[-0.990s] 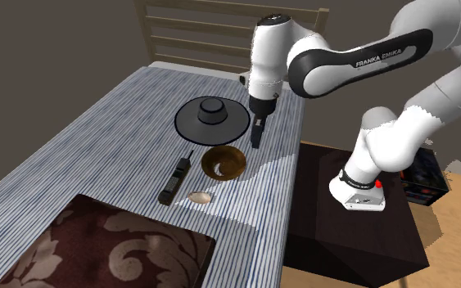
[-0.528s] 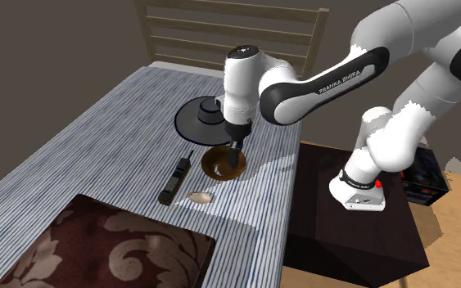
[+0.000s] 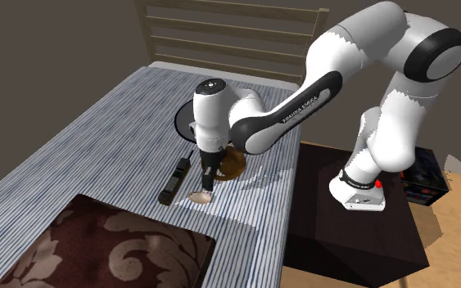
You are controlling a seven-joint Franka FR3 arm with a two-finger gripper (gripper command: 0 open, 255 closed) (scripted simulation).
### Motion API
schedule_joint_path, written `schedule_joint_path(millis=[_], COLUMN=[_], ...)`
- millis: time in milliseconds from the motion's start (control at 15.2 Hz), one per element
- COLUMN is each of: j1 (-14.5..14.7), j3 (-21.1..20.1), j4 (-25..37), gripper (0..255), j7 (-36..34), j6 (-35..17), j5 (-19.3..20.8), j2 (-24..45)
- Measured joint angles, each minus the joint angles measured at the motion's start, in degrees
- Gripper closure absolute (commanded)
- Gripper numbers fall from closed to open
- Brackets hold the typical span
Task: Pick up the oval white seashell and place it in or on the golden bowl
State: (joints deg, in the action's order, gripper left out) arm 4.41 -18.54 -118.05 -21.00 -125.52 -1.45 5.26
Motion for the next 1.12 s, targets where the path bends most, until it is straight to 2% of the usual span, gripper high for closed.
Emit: schedule_joint_path(millis=[330, 792, 1122], j1=[2.0, 2.8, 3.0], j3=[-0.2, 0.2, 0.2], j4=[7.1, 6.7, 6.7], gripper=[0, 0, 0], j7=[-3.1, -4.2, -4.4], j6=[-2.3, -6.4, -7.1], j5=[3.7, 5.3, 5.5], j2=[9.4, 13.3, 13.6])
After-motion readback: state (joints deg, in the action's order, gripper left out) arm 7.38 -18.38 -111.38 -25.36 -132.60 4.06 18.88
